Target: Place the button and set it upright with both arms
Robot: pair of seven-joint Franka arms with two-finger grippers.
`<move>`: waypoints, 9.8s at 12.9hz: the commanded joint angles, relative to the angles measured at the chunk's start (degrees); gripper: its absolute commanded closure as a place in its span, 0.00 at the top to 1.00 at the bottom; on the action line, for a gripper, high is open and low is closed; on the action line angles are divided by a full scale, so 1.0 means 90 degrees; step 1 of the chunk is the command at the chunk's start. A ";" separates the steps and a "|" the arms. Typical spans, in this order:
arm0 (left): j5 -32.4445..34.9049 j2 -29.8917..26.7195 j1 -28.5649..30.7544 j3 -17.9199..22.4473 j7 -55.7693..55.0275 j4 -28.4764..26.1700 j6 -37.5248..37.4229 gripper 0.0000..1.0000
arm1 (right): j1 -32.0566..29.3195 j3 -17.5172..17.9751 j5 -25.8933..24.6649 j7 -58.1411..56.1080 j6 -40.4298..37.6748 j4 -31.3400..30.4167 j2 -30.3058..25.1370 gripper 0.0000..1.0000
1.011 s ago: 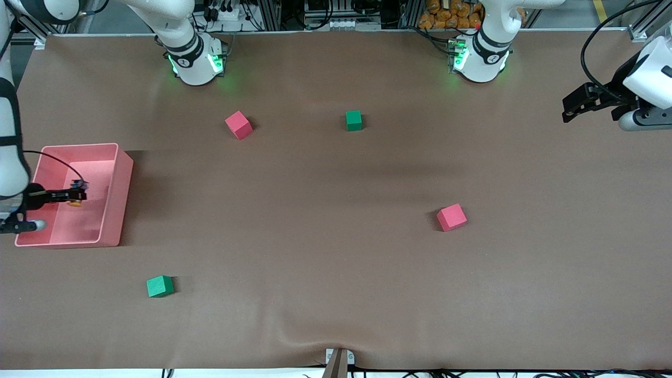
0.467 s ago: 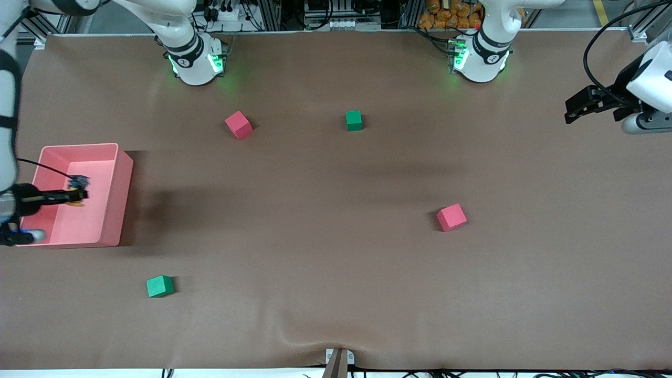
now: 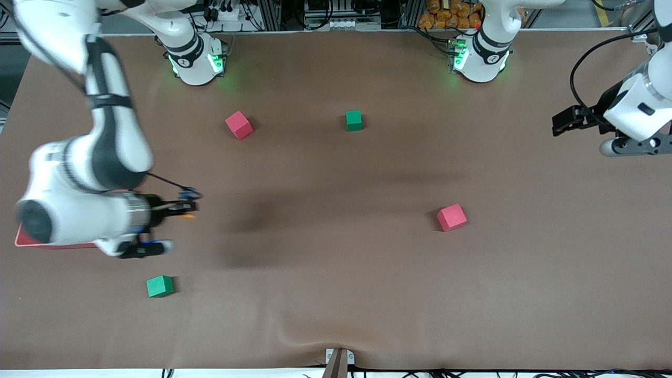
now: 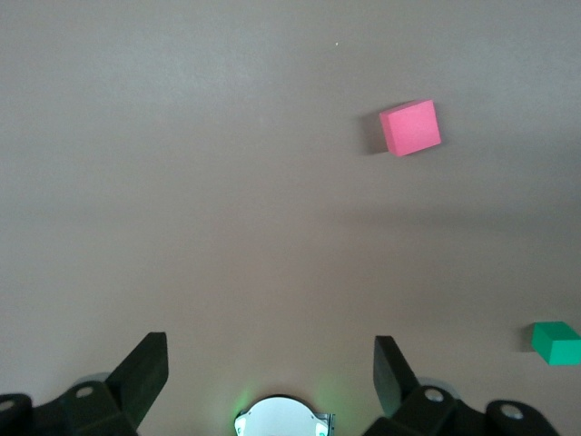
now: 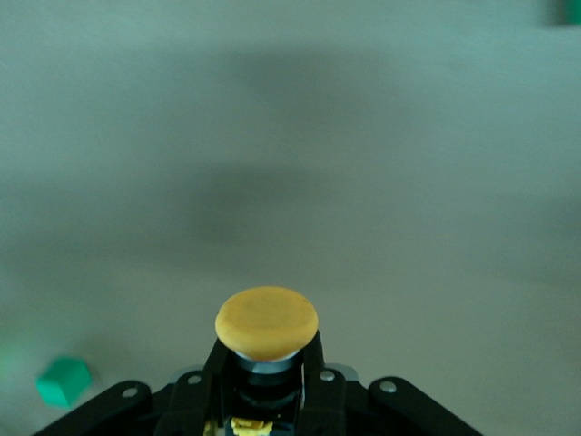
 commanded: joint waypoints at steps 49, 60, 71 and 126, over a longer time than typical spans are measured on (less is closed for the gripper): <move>-0.2754 0.6009 -0.3829 -0.0330 -0.2713 0.2736 0.4042 0.96 | -0.1264 -0.0140 -0.1714 0.0925 -0.0499 -0.1712 -0.4209 1.00; -0.2813 0.6224 -0.3936 -0.0340 -0.2937 0.2727 0.4335 0.80 | -0.1283 -0.0159 -0.1802 0.0688 -0.1046 -0.1251 -0.4052 1.00; -0.3018 0.6176 -0.3937 -0.0301 -0.3006 0.2639 0.4101 0.41 | -0.1420 -0.0179 -0.1802 0.0259 -0.1163 -0.1242 -0.4052 1.00; 0.7093 0.6079 -0.6192 -0.0485 -1.3349 0.2278 0.5283 1.00 | -0.1635 -0.0198 -0.1694 0.0200 -0.1447 -0.1281 -0.4052 1.00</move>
